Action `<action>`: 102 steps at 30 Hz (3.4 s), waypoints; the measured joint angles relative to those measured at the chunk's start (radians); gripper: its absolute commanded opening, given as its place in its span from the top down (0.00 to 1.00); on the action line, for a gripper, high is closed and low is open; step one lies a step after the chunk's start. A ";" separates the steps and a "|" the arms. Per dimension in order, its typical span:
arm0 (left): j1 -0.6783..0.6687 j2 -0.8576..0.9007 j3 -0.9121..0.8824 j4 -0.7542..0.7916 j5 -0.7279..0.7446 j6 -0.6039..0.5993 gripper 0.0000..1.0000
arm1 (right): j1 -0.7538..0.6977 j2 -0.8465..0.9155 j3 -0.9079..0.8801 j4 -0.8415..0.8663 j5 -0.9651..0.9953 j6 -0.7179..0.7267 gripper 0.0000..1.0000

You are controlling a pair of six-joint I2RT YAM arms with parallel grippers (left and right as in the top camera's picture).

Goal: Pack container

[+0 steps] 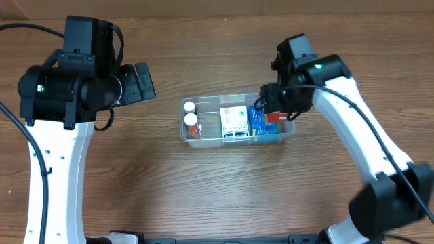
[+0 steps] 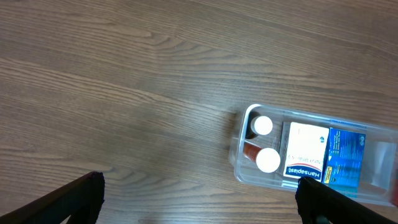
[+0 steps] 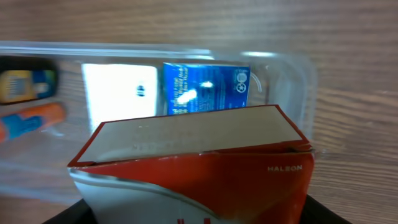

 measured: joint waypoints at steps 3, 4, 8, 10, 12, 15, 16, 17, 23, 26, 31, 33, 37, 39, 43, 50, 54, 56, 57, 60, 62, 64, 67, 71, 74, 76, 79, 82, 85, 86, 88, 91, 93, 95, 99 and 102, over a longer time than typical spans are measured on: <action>0.000 0.000 0.000 -0.001 0.000 0.000 0.00 | 0.000 0.063 0.000 -0.002 0.004 0.003 0.32; 0.000 0.000 0.000 -0.001 0.000 0.000 0.00 | 0.000 0.079 0.000 -0.003 0.004 0.004 0.32; 0.000 0.000 0.000 -0.001 0.000 0.000 0.00 | 0.000 0.113 0.000 -0.001 0.005 0.006 0.30; 0.000 0.000 0.000 -0.001 0.000 0.000 0.00 | 0.000 0.114 0.000 0.004 0.004 0.007 0.11; 0.000 0.000 0.000 -0.001 0.000 0.000 0.00 | 0.000 0.114 0.000 0.004 0.005 0.009 0.00; 0.000 0.000 0.000 -0.001 0.000 0.000 0.00 | 0.000 0.114 0.000 0.004 0.008 0.010 0.00; 0.000 0.000 0.000 -0.001 0.000 0.000 0.00 | 0.000 0.114 0.000 0.004 0.008 0.010 0.00; 0.000 0.000 0.000 -0.001 0.000 0.000 0.00 | 0.000 0.114 0.000 0.005 0.008 0.010 0.00; 0.000 0.000 0.000 -0.002 0.000 0.000 0.00 | 0.000 0.114 0.002 0.007 0.010 0.010 0.00; 0.000 0.000 0.000 -0.004 0.000 0.000 0.00 | 0.000 0.111 0.034 -0.010 0.035 0.011 0.00; 0.000 0.000 0.000 -0.005 0.000 0.000 0.00 | -0.012 0.046 0.098 -0.008 0.124 0.020 0.14; 0.000 0.000 0.000 -0.005 0.000 0.000 0.00 | -0.036 -0.006 0.111 -0.010 0.154 0.026 0.39; 0.000 0.000 0.000 -0.004 0.000 0.000 0.00 | -0.131 -0.066 0.127 -0.043 0.188 0.048 0.59; 0.000 0.000 0.000 -0.004 0.000 0.000 0.00 | -0.175 -0.066 0.126 -0.053 0.198 0.052 0.62; 0.000 0.000 0.000 -0.005 0.000 0.000 0.00 | -0.211 -0.063 0.080 -0.050 0.205 0.044 0.72; 0.000 0.000 0.000 -0.004 0.000 0.000 0.00 | -0.210 -0.061 -0.115 0.029 0.201 0.005 0.83; 0.000 0.000 0.000 -0.005 0.000 0.000 0.00 | -0.210 -0.058 -0.183 0.074 0.161 -0.022 0.83; 0.000 0.000 0.000 -0.005 -0.001 0.000 0.00 | -0.210 -0.058 -0.194 0.080 0.130 -0.043 0.83; 0.000 0.000 0.000 -0.005 -0.001 0.000 0.00 | -0.210 -0.058 -0.195 0.080 0.118 -0.051 0.83; 0.000 0.000 0.000 -0.005 -0.001 0.000 0.00 | -0.210 -0.058 -0.196 0.086 0.097 -0.064 0.83; 0.000 0.000 0.000 -0.005 -0.001 0.000 0.00 | -0.210 -0.058 -0.200 0.092 0.089 -0.071 0.83; 0.000 0.000 0.000 -0.005 -0.001 0.000 0.00 | -0.210 -0.058 -0.206 0.094 0.085 -0.074 0.83; 0.000 0.000 0.000 -0.005 -0.003 0.000 0.00 | -0.210 -0.058 -0.209 0.095 0.084 -0.077 0.83; 0.000 0.000 0.000 -0.005 -0.003 0.000 0.00 | -0.210 -0.058 -0.209 0.094 0.078 -0.077 0.83; 0.000 0.000 0.000 -0.005 -0.003 0.000 0.00 | -0.210 -0.058 -0.211 0.094 0.067 -0.076 0.83; 0.000 0.000 0.000 -0.005 -0.003 0.000 0.00 | -0.210 -0.058 -0.214 0.098 0.062 -0.076 0.83; 0.000 0.000 0.000 -0.005 -0.003 0.000 0.00 | -0.210 -0.053 -0.223 0.101 0.060 -0.076 0.83; 0.000 0.000 0.000 -0.005 -0.003 0.000 0.00 | -0.210 -0.031 -0.224 0.101 0.044 -0.084 0.83; 0.000 0.000 0.000 -0.005 -0.003 0.000 0.00 | -0.210 -0.006 -0.225 0.101 0.028 -0.095 0.83; 0.000 0.000 0.000 -0.005 -0.003 0.000 0.00 | -0.210 0.002 -0.225 0.102 0.026 -0.098 0.83; 0.000 0.000 0.000 -0.005 -0.003 0.000 0.00 | -0.210 0.008 -0.226 0.107 0.018 -0.101 0.85; 0.000 0.000 0.000 -0.005 -0.003 0.000 0.00 | -0.210 0.008 -0.226 0.110 -0.018 -0.126 0.86; 0.000 0.000 0.000 -0.005 -0.003 0.000 0.00 | -0.211 0.008 -0.226 0.113 -0.055 -0.156 0.85; 0.000 0.000 0.000 -0.005 -0.003 0.000 0.00 | -0.214 0.008 -0.226 0.120 -0.087 -0.179 0.86; 0.000 0.000 0.000 -0.005 -0.003 0.000 0.00 | -0.215 0.008 -0.226 0.121 -0.182 -0.241 0.86; 0.000 0.000 0.000 -0.005 -0.003 0.000 0.00 | -0.216 0.008 -0.226 0.122 -0.220 -0.264 0.85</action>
